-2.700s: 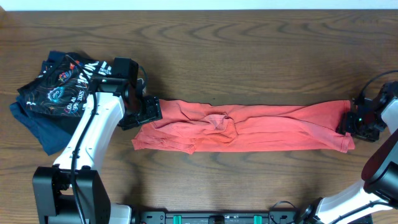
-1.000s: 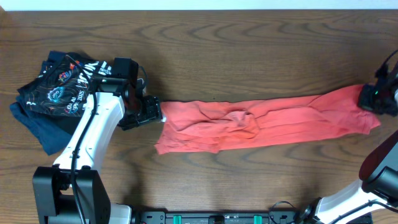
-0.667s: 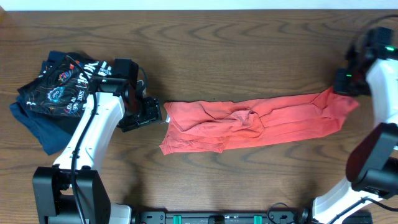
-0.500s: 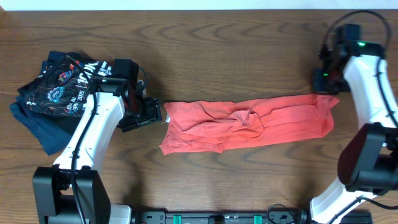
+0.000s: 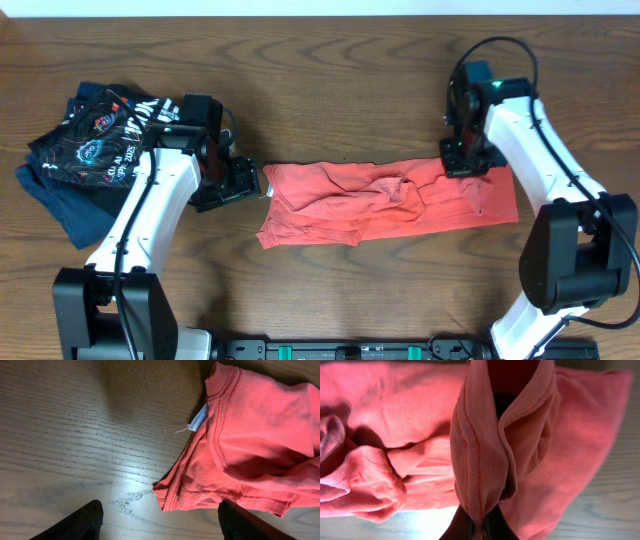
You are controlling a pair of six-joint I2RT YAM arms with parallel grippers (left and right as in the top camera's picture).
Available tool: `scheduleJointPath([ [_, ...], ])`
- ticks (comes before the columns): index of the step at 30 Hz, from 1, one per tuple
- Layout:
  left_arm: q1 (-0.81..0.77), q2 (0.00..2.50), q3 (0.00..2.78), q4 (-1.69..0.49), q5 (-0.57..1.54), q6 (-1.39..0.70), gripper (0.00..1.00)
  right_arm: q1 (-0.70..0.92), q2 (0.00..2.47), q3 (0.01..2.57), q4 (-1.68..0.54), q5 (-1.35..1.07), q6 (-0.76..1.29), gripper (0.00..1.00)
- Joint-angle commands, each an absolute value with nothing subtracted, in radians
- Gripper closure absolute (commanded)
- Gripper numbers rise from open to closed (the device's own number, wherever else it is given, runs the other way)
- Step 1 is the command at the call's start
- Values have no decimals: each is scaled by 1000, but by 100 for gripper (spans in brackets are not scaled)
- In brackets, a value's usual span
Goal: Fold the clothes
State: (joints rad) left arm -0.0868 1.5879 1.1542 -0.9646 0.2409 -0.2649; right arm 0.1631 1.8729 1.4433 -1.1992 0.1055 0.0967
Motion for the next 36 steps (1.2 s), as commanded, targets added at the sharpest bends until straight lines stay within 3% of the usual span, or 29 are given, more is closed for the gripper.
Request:
scheduleJointPath([
  [1, -84, 1588, 1163, -969, 250, -267, 24, 200, 1872, 1399, -1187, 108, 162, 99],
  [13, -84, 1588, 1163, -971, 250, -267, 24, 265, 1872, 1339, -1140, 68, 187, 98],
  [15, -84, 1588, 1163, -974, 250, -267, 24, 265, 1872, 1339, -1129, -14, 187, 90],
  [19, -84, 1588, 1163, -978, 250, -266, 24, 265, 1872, 1339, -1077, -234, 186, 87],
  [27, -84, 1588, 1163, -985, 250, -266, 24, 265, 1872, 1339, -1058, -244, 186, 59],
  [36, -84, 1588, 1162, -1010, 251, -266, 23, 240, 1824, 1354, -1069, -228, 187, 70],
])
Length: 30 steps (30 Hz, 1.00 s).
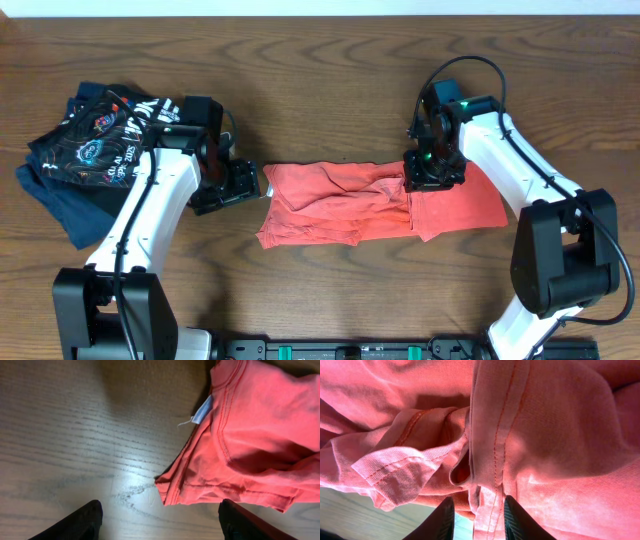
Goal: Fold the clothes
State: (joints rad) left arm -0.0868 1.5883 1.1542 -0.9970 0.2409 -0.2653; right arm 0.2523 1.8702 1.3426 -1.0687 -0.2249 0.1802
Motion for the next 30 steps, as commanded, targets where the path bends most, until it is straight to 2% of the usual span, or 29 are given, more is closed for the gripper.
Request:
scheduleJointPath([
  [1, -84, 1588, 1161, -1013, 252, -266, 23, 230, 1803, 1358, -1068, -220, 187, 70],
  [3, -84, 1588, 1153, -1009, 276, -266, 17, 207, 1758, 1362, -1066, -178, 208, 69],
  [8, -89, 1588, 1096, -949, 446, -214, 15, 130, 1666, 1362, -1089, -54, 239, 63],
  [13, -105, 1595, 1018, -851, 447, -215, 11, 64, 1658, 1357, -1155, -9, 239, 60],
  [26, -163, 1776, 999, -704, 499, -216, 10, 37, 1658, 1324, -1171, 4, 227, 59],
  [30, -167, 1839, 999, -685, 579, -218, 9, 36, 1658, 1324, -1170, 4, 228, 59],
])
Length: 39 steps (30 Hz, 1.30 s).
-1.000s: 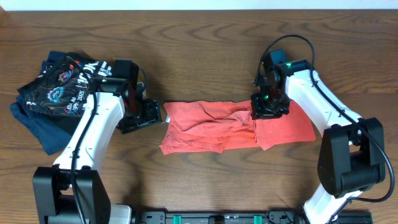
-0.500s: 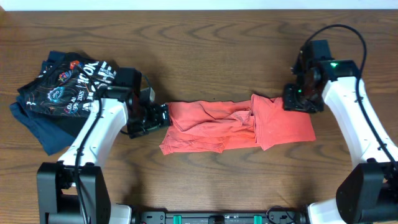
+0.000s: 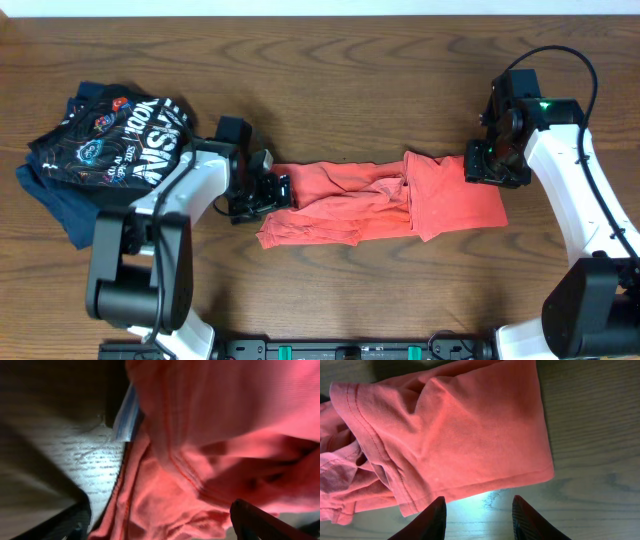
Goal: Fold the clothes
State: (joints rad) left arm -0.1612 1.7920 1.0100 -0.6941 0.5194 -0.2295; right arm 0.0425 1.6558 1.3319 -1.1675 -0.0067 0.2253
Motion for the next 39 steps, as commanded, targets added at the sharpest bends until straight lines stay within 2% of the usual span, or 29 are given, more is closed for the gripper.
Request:
scheduleJointPath([
  [1, -170, 1853, 999, -678, 607, -218, 10, 37, 1658, 1324, -1170, 4, 228, 59],
  [4, -189, 1882, 999, -655, 646, -218, 12, 37, 1658, 1324, -1170, 3, 228, 59],
  [6, -216, 1891, 999, -645, 647, -218, 18, 37, 1658, 1324, -1170, 4, 228, 59],
  [9, -249, 1891, 999, -636, 644, -214, 42, 37, 1658, 1324, -1171, 4, 228, 59],
  [11, -254, 1891, 999, -634, 639, -215, 81, 37, 1658, 1324, -1171, 4, 228, 59],
  [12, -251, 1891, 1000, -635, 631, -215, 94, 37, 1658, 1324, -1171, 4, 228, 58],
  [17, -180, 1884, 1069, -741, 474, -214, 94, 37, 1659, 1324, -1174, 4, 227, 46],
  [22, -77, 1876, 1242, -905, 338, -205, 94, 37, 1665, 1315, -1162, 4, 212, 50],
  [28, 8, 1876, 1465, -1001, 319, -203, 94, 37, 1677, 1265, -1113, 4, 212, 51],
  [33, 3, 1876, 1626, -1062, 323, -208, 94, 38, 1678, 1179, -1045, 3, 212, 50],
  [39, -113, 1876, 1696, -1111, 331, -233, 94, 64, 1678, 1055, -918, -54, 204, 51],
])
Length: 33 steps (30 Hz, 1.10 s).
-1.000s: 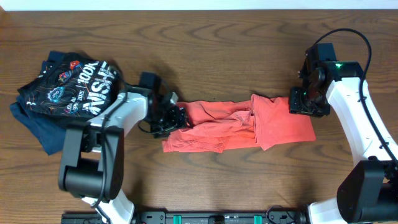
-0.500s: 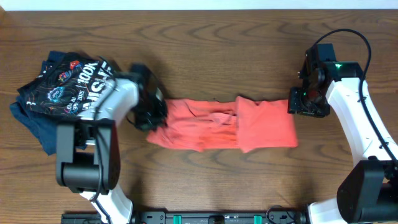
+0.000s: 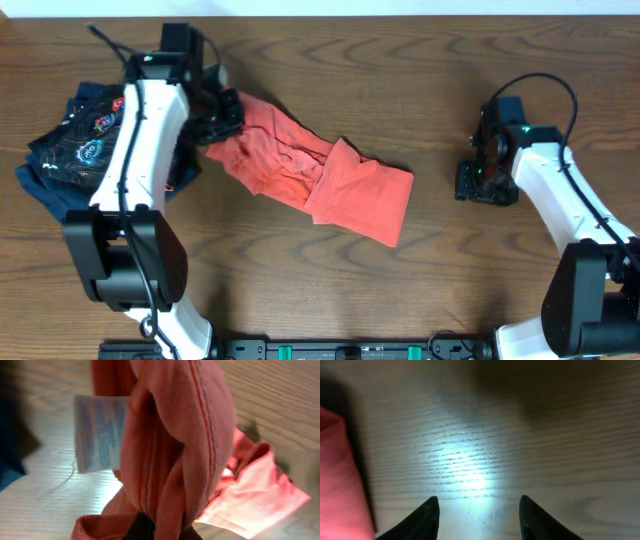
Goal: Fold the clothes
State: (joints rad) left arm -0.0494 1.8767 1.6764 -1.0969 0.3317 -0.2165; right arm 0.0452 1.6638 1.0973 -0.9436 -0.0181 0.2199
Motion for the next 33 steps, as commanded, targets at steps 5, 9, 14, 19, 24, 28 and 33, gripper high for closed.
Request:
scheduleJointPath([
  [5, -271, 1876, 1695, -1112, 330, -261, 94, 108, 1678, 966, -813, -87, 205, 51],
  [9, -393, 1876, 1695, -1109, 327, -273, 94, 151, 1678, 915, -739, -87, 233, 51],
  [14, -530, 1876, 1690, -1095, 284, -272, 94, 193, 1678, 886, -680, -87, 266, 51],
  [19, -624, 1876, 1676, -1093, 237, -276, 94, 211, 1678, 885, -674, -86, 270, 51],
  [24, -683, 1876, 1655, -1078, 216, -313, 94, 211, 1678, 886, -672, -87, 282, 51],
  [28, -709, 1876, 1642, -1052, 215, -319, 92, 211, 1678, 885, -673, -87, 282, 51],
  [33, -715, 1876, 1642, -1028, 218, -323, 60, 211, 1678, 885, -673, -87, 282, 51],
])
